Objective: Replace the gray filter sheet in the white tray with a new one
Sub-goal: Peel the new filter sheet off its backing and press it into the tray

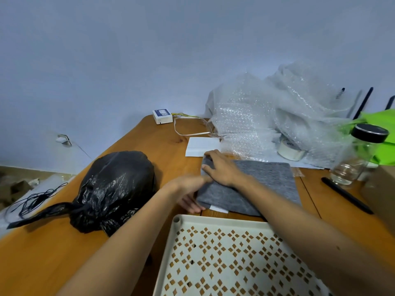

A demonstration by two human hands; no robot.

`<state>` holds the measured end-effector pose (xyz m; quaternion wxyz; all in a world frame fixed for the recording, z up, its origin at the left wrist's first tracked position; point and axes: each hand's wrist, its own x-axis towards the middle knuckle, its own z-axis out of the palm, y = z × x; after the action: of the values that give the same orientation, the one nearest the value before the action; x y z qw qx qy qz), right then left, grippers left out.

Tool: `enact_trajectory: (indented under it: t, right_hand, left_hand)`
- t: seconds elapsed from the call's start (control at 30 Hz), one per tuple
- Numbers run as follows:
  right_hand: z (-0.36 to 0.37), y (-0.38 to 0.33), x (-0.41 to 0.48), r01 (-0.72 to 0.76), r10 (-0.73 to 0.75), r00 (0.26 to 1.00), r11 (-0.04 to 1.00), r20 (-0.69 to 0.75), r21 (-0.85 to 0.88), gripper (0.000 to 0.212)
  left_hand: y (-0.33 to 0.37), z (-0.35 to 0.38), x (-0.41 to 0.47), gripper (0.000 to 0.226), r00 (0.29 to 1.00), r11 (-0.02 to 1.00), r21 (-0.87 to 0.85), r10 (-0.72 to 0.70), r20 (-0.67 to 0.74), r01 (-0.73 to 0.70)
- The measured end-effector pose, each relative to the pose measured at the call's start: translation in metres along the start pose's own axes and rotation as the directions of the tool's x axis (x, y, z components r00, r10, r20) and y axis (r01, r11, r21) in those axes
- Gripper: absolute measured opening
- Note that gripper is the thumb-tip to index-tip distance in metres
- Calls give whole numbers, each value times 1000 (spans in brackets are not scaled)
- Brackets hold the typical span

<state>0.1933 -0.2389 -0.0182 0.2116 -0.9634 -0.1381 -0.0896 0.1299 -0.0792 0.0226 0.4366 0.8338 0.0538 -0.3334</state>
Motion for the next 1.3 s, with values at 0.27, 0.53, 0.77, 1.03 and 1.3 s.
enact_trajectory:
  t: [0.27,0.53,0.77,1.03,1.3]
  right_hand:
    - [-41,16,-12,-230,248,960,964,-127,136,44]
    - [-112,92,-100,-676,671,737,734,-78,-69,66]
    - [-103,94,-141,-638,664,743,739,-78,215,32]
    - [-89,90,-135,-504,748,664,438,10,744,21]
    - [-83,100,-132,-568,734,667,611,-126,552,26]
  left_hand:
    - [16,3,41,33,871,960,194,267,-412,-202]
    - [17,4,61,6,909,955,-156,179,-375,-253]
    - [32,14,57,13,909,932,-167,256,-330,-323]
    - [34,16,50,17,958,879,-405,168,-231,-252]
    - [27,22,52,21,899,897,-268,245,-364,-353]
